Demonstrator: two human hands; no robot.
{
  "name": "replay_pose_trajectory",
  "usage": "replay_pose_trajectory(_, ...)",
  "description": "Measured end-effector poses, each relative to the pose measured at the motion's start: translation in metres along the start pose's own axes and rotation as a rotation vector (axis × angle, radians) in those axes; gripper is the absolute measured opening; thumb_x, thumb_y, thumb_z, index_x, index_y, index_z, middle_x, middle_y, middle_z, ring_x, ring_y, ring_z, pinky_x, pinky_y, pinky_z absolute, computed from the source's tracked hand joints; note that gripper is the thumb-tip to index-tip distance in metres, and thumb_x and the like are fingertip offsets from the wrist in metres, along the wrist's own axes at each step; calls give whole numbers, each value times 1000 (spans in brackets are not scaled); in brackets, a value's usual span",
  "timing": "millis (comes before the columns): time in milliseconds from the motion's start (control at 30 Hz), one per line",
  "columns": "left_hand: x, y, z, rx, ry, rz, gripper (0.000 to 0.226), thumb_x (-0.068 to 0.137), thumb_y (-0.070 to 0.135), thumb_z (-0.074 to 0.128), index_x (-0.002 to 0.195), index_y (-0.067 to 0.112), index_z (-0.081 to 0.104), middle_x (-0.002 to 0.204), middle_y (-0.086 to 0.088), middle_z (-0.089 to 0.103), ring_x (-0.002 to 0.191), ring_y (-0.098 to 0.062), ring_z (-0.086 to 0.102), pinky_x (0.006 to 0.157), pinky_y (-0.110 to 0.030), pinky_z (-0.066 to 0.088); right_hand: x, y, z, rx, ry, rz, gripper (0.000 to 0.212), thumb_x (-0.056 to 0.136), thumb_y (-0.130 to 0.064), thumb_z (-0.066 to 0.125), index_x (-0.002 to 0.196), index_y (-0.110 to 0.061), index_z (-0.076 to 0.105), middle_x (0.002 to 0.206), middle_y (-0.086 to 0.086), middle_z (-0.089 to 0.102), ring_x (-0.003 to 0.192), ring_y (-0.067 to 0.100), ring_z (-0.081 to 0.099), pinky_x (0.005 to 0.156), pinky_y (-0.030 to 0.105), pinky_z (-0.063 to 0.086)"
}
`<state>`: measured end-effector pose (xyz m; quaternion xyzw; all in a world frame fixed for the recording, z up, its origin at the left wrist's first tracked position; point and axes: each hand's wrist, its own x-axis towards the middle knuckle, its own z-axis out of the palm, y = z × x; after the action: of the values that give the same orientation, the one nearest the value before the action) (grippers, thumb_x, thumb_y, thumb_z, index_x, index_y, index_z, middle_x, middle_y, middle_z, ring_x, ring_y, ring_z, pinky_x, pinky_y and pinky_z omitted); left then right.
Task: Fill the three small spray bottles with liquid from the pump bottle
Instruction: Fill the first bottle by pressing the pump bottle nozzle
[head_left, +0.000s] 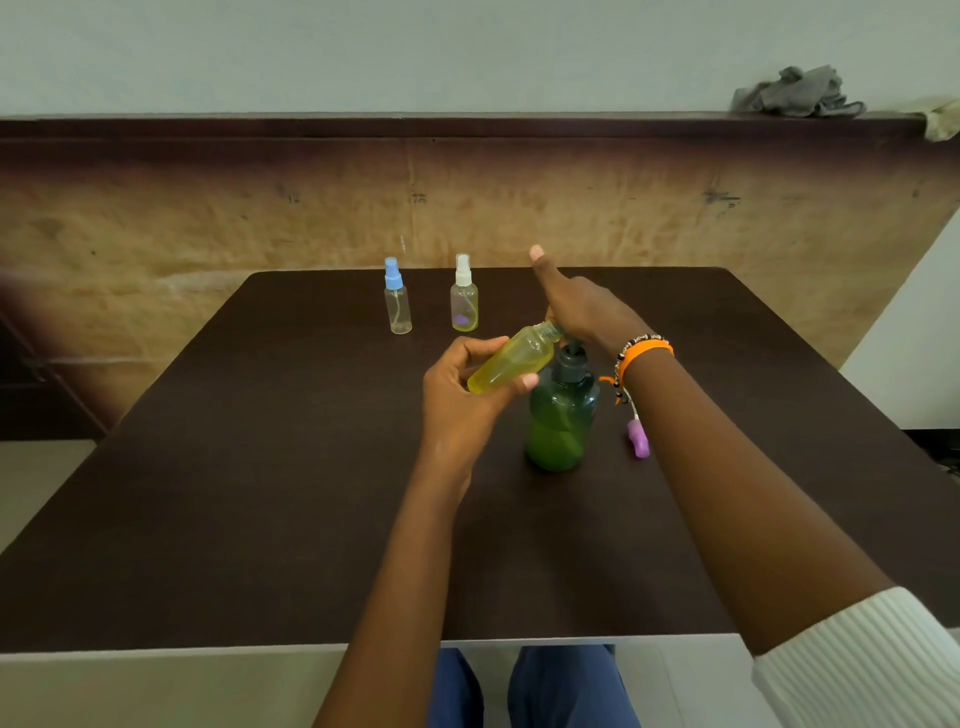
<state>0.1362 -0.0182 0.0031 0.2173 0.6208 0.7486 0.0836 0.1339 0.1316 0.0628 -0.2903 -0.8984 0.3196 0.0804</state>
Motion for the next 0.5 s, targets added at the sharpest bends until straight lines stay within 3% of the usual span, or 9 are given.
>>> replay_pose_trajectory(233, -2, -5, -1, -11, 4, -14, 34, 69, 0, 79, 93, 19, 64, 96, 5, 70, 84, 0, 65, 72, -18, 53, -1, 5, 7, 62, 7, 8, 69, 78, -82, 9, 60, -21, 38, 81, 7, 50, 80, 26, 48, 83, 42, 44)
replay_pose_trajectory(367, -1, -2, -1, -7, 4, -12, 33, 69, 0, 79, 93, 19, 64, 99, 3, 70, 84, 0, 65, 72, -18, 53, -2, 0, 2, -29, 13, -3, 75, 81, -79, 7, 71, -18, 48, 93, 10, 57, 88, 28, 54, 87, 43, 44)
replay_pose_trajectory(500, 0, -1, 0, -8, 4, -3, 34, 69, 0, 78, 95, 16, 63, 100, 2, 70, 85, -1, 65, 75, -19, 54, -2, -2, 0, -27, 18, -1, 75, 82, -78, 7, 72, -17, 49, 93, 11, 58, 89, 29, 55, 89, 44, 44)
